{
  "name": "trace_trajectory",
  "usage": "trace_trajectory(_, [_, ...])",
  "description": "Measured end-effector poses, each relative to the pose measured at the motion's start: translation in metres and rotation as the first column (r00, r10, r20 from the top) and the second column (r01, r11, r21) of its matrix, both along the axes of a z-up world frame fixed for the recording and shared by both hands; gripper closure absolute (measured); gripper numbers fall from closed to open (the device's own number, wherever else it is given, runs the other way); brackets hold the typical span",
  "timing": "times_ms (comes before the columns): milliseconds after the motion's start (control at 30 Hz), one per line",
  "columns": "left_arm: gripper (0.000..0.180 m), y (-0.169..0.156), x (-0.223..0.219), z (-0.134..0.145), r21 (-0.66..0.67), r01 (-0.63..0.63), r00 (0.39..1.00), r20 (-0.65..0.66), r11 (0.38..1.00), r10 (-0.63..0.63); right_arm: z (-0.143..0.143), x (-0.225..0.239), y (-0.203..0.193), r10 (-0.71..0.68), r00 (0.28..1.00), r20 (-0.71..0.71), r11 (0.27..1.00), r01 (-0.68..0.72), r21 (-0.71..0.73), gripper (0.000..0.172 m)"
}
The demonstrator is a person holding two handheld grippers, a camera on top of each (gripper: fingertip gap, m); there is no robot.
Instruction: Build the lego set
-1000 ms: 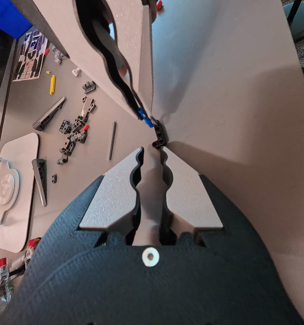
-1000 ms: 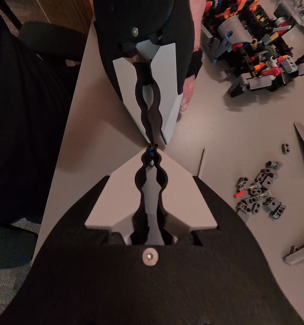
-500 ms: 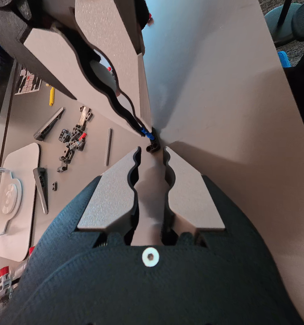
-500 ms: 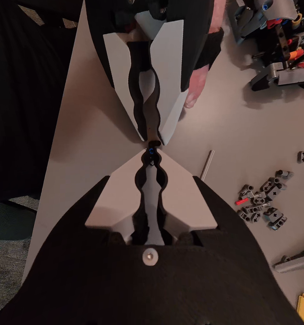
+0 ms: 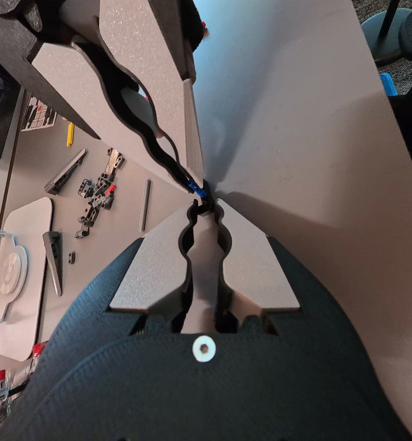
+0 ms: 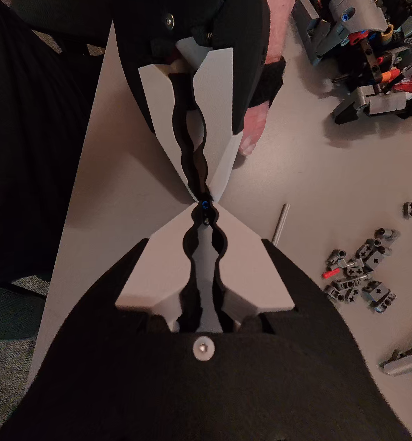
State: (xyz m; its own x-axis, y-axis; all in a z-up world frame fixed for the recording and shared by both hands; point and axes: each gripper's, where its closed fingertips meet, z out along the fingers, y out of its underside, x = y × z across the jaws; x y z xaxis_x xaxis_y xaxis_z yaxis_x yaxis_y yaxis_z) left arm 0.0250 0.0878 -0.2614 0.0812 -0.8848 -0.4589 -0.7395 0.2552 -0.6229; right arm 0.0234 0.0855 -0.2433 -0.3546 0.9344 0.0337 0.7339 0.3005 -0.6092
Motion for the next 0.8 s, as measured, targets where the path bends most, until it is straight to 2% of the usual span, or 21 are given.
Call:
trace_trajectory(433, [0.171,0.001,0.0013,-0.0009,-0.02,0.002,1.0,0.009,1.0,-0.001,-0.0009,-0.0016,0.0018,-0.001,1.0,-0.014,1.0,0.002,0.016,0.171])
trace_trajectory(800, [0.172,0.0011,0.0016,-0.0011,-0.037,0.001,1.0,0.019,0.999,0.0,-0.0017,-0.0005,0.002,-0.015,0.999,-0.042,0.996,0.019,0.091,0.172])
